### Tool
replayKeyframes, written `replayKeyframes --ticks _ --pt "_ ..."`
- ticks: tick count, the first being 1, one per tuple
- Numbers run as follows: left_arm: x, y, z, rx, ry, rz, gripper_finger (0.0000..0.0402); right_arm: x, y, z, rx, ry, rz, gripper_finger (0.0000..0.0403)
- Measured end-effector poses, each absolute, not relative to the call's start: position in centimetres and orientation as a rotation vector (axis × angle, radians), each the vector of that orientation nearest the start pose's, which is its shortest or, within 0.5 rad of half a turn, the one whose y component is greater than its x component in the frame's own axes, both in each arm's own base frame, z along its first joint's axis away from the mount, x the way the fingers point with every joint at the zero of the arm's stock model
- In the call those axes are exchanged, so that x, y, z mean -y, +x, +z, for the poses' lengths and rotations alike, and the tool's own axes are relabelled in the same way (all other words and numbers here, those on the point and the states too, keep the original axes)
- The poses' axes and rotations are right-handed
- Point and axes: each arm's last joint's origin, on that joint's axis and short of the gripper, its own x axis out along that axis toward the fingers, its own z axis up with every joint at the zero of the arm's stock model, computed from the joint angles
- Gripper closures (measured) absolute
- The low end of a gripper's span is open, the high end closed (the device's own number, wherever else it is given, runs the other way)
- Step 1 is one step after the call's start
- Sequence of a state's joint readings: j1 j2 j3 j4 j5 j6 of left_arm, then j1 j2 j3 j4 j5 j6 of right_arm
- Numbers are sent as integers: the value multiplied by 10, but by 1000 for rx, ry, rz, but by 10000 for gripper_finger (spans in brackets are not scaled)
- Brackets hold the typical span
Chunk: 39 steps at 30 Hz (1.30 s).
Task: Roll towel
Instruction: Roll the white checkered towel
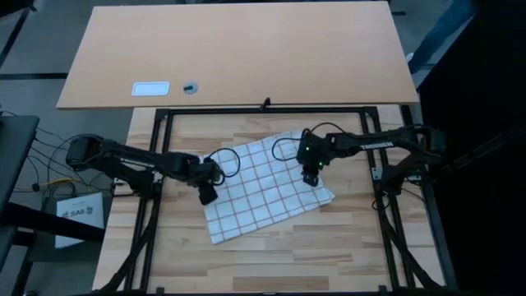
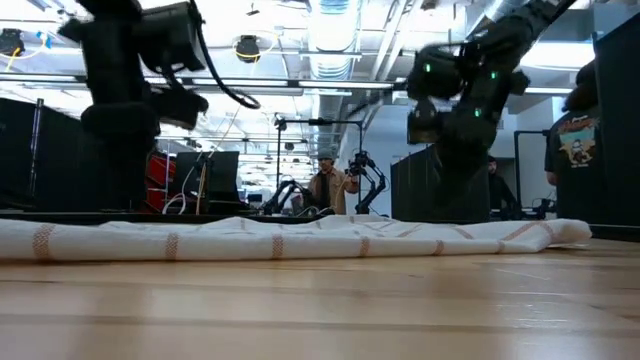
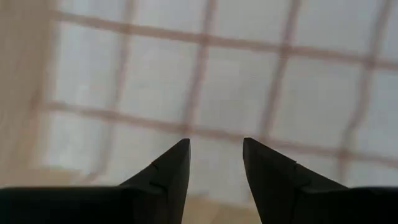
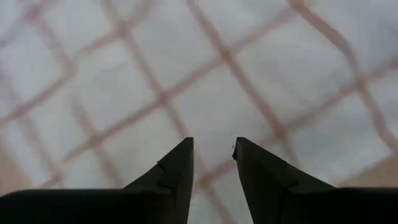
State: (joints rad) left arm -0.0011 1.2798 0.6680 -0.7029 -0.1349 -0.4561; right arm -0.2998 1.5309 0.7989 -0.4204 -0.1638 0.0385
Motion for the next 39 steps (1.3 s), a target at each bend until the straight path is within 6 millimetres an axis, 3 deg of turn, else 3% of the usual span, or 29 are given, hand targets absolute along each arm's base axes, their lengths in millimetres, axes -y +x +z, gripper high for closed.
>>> replayKeyframes --ticks 6,15,20,28,34,39 --pt "-3 215 154 -1159 -402 381 267 85 256 144 -1172 330 -183 294" --pt "-12 199 124 -1248 -325 443 267 81 253 136 -1244 350 -178 294" --pt "-26 195 123 -1254 -287 436 267 66 255 136 -1273 380 -176 294" --pt "-62 190 123 -1232 -264 482 267 26 262 136 -1291 382 -121 294" --pt "-71 192 145 -1283 -304 423 267 18 265 151 -1248 351 -81 294" --pt "-57 207 197 -1251 -253 300 267 0 258 184 -1158 323 6 294"
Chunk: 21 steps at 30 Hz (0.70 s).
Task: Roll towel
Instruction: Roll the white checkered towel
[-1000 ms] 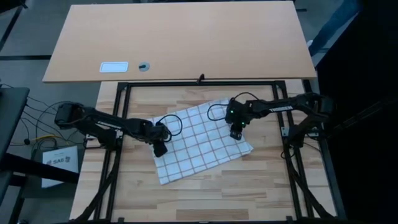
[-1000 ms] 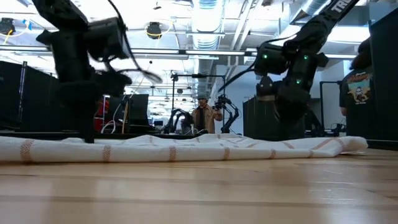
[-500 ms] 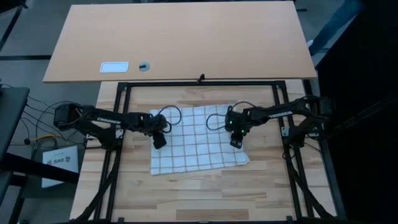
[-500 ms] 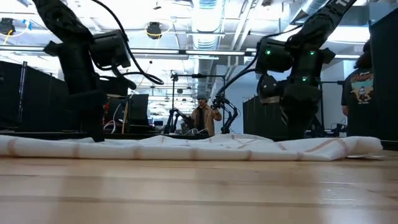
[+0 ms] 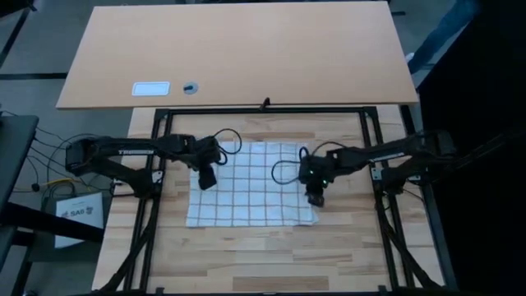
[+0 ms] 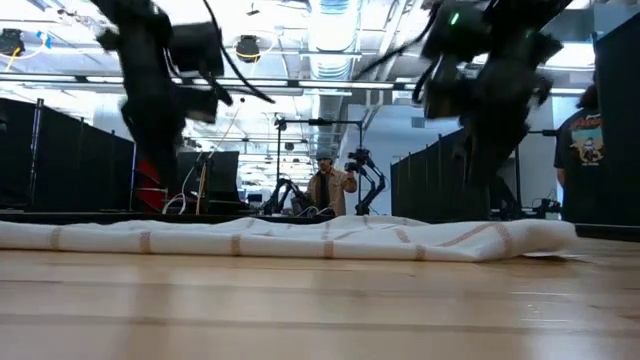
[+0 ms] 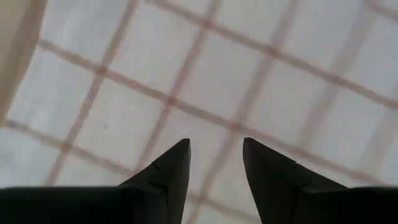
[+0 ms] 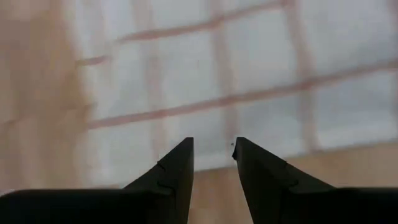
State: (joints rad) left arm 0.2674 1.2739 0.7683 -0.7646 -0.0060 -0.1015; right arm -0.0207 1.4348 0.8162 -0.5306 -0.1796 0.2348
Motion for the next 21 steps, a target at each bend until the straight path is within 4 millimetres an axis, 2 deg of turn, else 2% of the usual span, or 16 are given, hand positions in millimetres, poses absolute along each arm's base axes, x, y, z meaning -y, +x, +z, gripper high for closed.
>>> replayKeyframes --ticks 4,9,12,15,21 --pt "-25 213 218 -1220 -234 182 267 -33 256 195 -1097 243 122 294" --pt "26 206 202 -1288 -239 95 267 -60 264 184 -1086 192 175 294" --pt "49 198 193 -1312 -276 116 267 -68 263 174 -1141 195 171 294" --pt "67 192 192 -1301 -280 145 267 -79 262 175 -1128 169 205 294" --pt "88 182 184 -1313 -231 141 267 -79 262 173 -1127 152 158 294"
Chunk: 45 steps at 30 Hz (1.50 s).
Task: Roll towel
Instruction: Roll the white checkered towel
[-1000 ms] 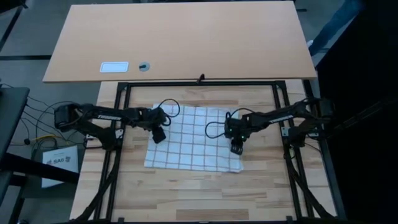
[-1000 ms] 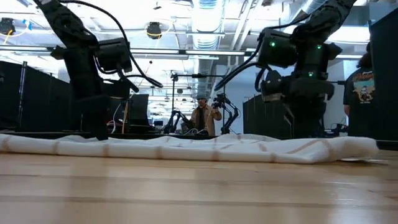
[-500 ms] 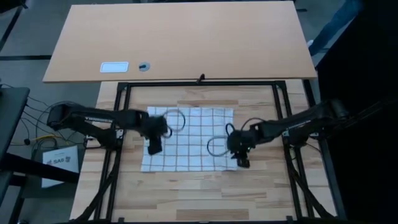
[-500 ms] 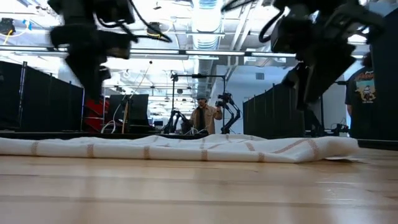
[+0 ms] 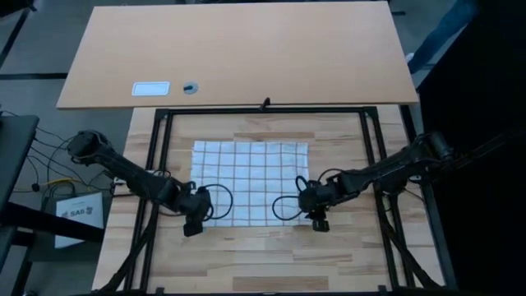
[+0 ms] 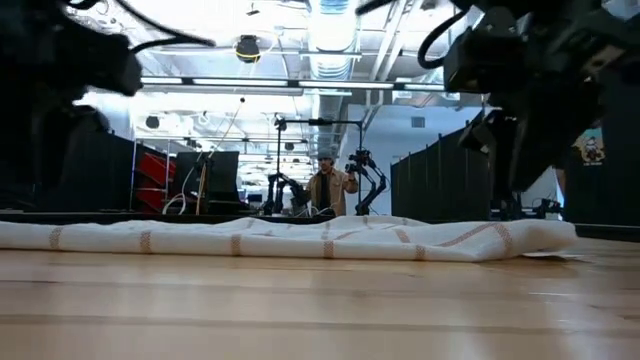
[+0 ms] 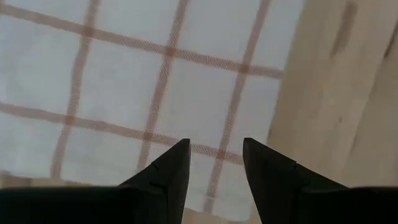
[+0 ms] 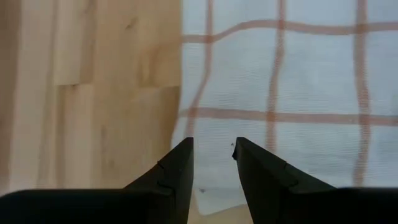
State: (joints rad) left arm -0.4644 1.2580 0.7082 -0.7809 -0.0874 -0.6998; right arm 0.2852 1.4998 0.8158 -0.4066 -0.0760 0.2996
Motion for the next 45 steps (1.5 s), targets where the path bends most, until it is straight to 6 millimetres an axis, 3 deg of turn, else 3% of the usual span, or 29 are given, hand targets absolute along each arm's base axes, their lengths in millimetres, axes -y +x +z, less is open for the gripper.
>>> replayKeyframes --ticks 12,29,32,38,41,45 --pt "89 163 140 -1290 -327 196 267 -81 260 165 -1130 156 129 294" --pt "87 160 134 -1282 -312 198 267 -78 235 133 -1218 201 71 294" --pt "87 160 134 -1280 -317 201 267 -78 236 136 -1219 201 71 294" --pt "87 160 134 -1284 -326 201 267 -86 236 168 -1235 181 96 294" --pt "87 160 134 -1284 -320 194 267 -95 245 174 -1126 196 150 294" --pt "88 160 134 -1282 -323 192 267 -99 258 159 -1107 215 158 294"
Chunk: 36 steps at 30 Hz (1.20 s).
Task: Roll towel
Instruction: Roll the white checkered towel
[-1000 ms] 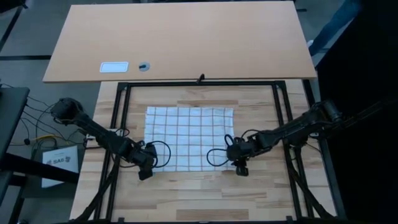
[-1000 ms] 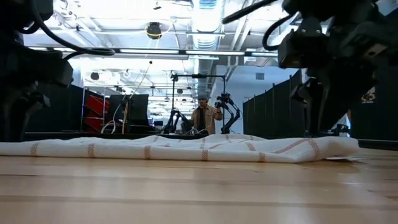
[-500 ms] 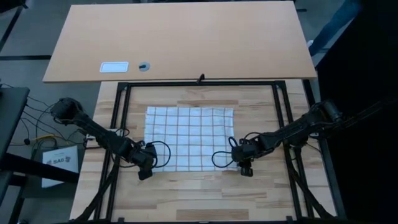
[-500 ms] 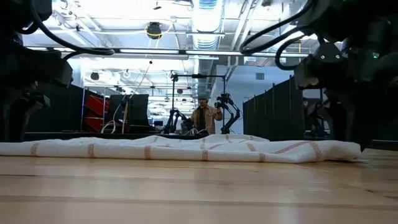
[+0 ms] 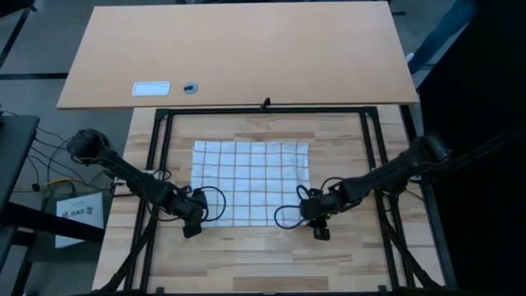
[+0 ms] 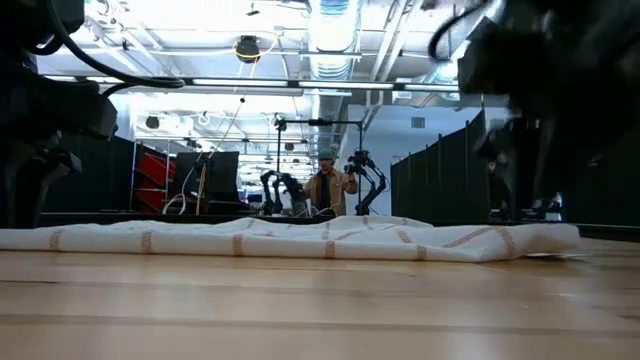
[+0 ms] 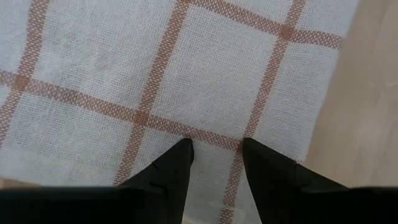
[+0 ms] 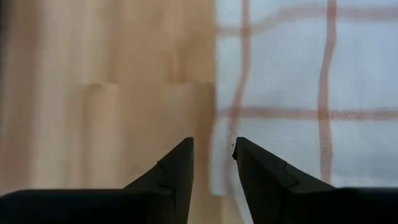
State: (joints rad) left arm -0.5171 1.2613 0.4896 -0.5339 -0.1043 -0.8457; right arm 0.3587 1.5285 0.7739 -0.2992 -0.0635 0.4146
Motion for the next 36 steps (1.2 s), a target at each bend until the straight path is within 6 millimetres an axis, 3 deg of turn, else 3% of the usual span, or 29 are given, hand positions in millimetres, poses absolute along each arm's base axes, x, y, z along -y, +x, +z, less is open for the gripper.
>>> replayKeyframes --ticks 8,15,23,29,36 --pt "88 160 134 -1286 -320 186 267 -96 266 122 -1237 192 110 294" --pt "94 151 133 -1325 -275 177 267 -107 251 121 -1311 118 128 294" --pt "99 150 135 -1314 -268 170 267 -103 254 125 -1297 137 123 294" --pt "111 172 167 -1247 -260 73 267 -106 265 143 -1255 99 168 294" --pt "120 187 215 -1201 -201 12 267 -112 258 164 -1265 80 190 294"
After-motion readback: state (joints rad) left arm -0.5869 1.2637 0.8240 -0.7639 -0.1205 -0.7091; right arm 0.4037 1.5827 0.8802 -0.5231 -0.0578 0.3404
